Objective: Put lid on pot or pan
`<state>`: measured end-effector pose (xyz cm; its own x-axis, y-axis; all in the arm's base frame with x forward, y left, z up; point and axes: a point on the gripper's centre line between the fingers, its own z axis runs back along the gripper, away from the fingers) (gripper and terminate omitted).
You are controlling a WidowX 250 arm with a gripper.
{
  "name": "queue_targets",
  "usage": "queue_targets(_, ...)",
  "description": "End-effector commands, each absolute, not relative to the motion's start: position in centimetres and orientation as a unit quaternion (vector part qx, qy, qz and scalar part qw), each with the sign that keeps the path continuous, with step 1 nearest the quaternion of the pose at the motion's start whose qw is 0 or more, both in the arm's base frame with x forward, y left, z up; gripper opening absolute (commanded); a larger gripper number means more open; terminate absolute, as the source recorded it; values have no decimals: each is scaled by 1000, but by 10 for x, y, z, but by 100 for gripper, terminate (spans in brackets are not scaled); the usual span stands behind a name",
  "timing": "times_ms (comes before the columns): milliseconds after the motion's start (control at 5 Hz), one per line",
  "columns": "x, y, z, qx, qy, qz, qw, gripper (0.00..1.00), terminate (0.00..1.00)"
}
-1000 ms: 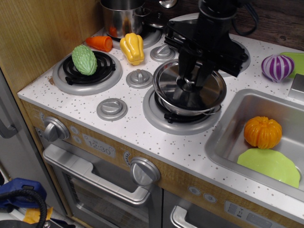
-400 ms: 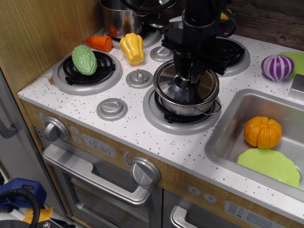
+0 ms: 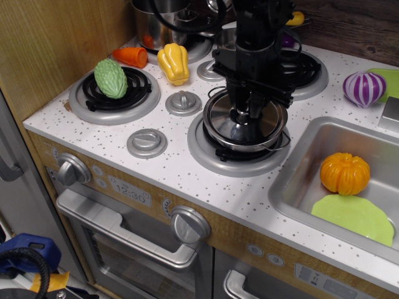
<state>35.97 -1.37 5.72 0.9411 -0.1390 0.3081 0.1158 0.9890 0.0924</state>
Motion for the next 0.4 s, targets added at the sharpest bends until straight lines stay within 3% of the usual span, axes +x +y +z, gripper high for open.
queue_targets(0,363,-9,65,36,-182,-64,981,100,0)
queue_targets(200,363,-9,65,36,-182,-64,981,100,100)
